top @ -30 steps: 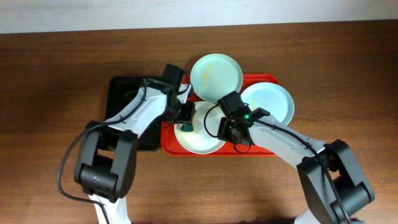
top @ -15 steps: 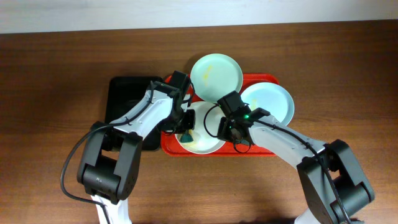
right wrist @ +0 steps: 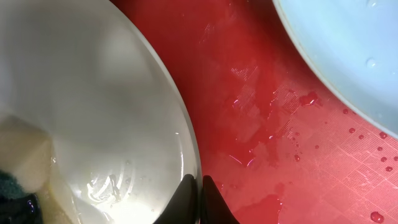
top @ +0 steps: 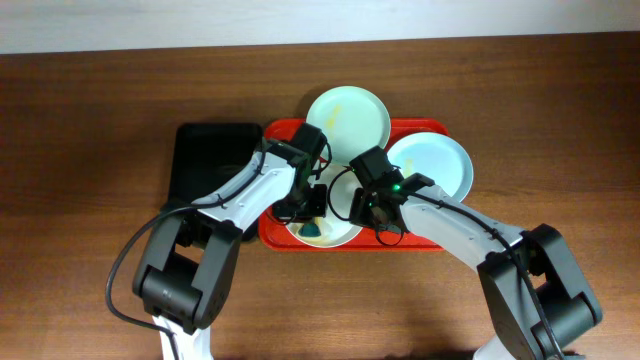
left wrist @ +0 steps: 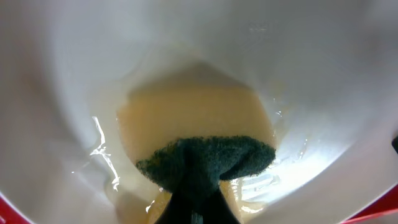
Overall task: Clean dirty plates on tray and stack at the side
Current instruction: 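Scrub the white plate with the sponge while right gripper holds it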
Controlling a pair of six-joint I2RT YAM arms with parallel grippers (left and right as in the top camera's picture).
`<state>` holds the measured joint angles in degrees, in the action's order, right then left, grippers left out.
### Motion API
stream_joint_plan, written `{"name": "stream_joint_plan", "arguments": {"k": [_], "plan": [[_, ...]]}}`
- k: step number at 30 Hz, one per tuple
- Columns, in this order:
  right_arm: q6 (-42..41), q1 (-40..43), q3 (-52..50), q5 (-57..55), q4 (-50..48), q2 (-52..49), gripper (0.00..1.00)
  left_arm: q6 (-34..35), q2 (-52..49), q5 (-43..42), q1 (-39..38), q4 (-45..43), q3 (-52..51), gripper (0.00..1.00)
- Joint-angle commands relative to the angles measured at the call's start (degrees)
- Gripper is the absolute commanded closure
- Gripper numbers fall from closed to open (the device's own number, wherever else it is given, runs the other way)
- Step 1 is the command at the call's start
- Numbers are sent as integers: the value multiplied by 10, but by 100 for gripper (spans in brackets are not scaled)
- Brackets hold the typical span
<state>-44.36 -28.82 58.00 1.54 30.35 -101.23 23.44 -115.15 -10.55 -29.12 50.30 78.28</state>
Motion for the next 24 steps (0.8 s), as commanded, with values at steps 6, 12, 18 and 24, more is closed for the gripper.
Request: {"name": "stream_joint_plan", "arguments": {"k": [6, 12, 18, 24], "plan": [[6, -4, -7, 7, 3, -1, 96, 14, 6, 106, -5, -41, -27, 100], [6, -4, -7, 7, 3, -1, 96, -11, 6, 134, 11, -66, -27, 100], [6, -4, -7, 7, 3, -1, 96, -12, 6, 134, 37, -92, -27, 100], [6, -4, -7, 7, 2, -1, 96, -26, 6, 134, 55, -114, -25, 100]]}}
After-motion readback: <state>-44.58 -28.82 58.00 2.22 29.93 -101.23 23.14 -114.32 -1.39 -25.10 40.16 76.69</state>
